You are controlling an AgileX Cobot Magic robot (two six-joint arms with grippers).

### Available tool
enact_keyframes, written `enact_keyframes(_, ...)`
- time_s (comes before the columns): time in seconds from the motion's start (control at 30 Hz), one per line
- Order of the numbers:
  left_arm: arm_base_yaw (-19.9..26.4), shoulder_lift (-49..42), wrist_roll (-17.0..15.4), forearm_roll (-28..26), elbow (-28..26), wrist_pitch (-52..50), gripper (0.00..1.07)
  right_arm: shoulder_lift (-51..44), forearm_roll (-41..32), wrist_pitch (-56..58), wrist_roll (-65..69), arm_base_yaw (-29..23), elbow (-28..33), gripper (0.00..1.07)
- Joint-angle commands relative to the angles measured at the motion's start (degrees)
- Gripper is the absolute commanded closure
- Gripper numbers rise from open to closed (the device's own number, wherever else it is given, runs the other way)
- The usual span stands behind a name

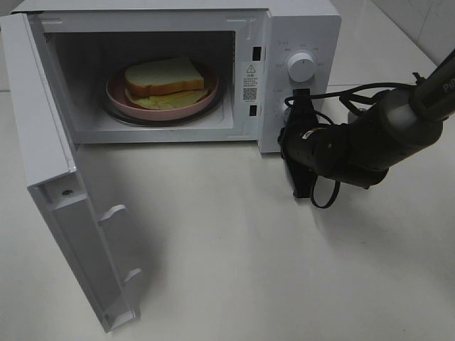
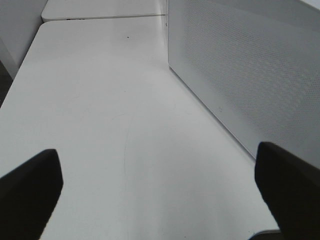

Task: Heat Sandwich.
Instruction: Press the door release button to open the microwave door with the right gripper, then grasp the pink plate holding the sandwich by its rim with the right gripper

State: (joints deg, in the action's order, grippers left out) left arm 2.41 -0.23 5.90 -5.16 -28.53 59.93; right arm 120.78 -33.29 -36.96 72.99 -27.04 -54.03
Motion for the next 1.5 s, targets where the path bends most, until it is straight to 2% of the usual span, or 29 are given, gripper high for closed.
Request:
enact_keyframes(0.03,0.2,-1.3,-0.1,-0.1,0.1,-0.5,0.07,-2.6,2.8,-7.0,-0.8,0.9,0.2,1.06)
enact_keyframes(0.27,0.2,-1.3,-0.1,-0.1,0.1,-0.5,0.07,-4.0,3.2,-5.6,0.8,0.1,3.6,1.06)
enact_keyframes(0.57,0.2,-1.3,-0.1,-0.1,0.1,-0.5,0.07,-5.2,8.5,-1.1,4.9,-1.1,5.4,1.05)
enact_keyframes(0.97,0.2,-1.3,-0.1,-0.1,0.1,-0.5,0.07,-14.2,8.8,12.8,-7.0,-1.1,8.8,1.04)
enact_keyframes(1.23,0.2,-1.3,-0.1,-0.1,0.1,-0.5,0.07,-19.3,9.2,23.0,-20.8,-0.9,10.0,1.03)
enact_keyframes(1.5,0.2,-1.3,-0.1,-0.1,0.1,-0.5,0.07,-25.7,15.8,33.8,-32.2,-0.9,10.0,1.03)
